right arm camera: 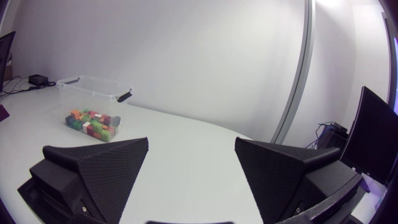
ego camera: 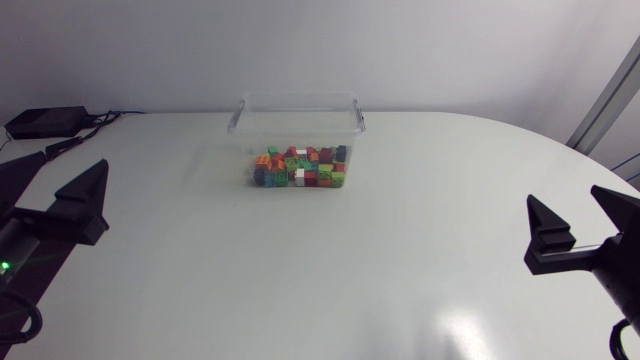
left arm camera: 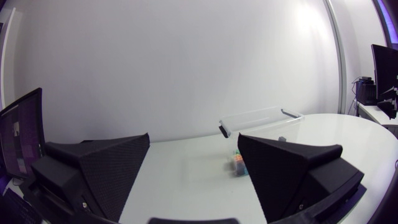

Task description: Place the duplo bricks in the container

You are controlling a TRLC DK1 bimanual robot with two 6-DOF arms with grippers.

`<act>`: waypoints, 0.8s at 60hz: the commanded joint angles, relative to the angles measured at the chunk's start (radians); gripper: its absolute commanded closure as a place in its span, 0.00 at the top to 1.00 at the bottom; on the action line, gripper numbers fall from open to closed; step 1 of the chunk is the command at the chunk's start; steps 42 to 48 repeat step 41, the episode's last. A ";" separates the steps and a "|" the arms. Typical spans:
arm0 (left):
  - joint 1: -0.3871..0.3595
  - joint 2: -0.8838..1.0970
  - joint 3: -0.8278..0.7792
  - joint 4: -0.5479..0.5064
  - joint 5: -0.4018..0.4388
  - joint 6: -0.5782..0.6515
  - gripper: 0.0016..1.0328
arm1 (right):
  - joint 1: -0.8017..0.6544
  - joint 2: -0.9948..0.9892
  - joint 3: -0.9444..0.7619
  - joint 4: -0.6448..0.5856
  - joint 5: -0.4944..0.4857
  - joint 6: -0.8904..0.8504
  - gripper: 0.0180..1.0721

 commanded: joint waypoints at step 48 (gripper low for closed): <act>0.036 -0.327 -0.325 -0.051 0.016 -0.146 0.95 | -0.088 -0.200 -0.276 0.134 -0.134 0.198 0.95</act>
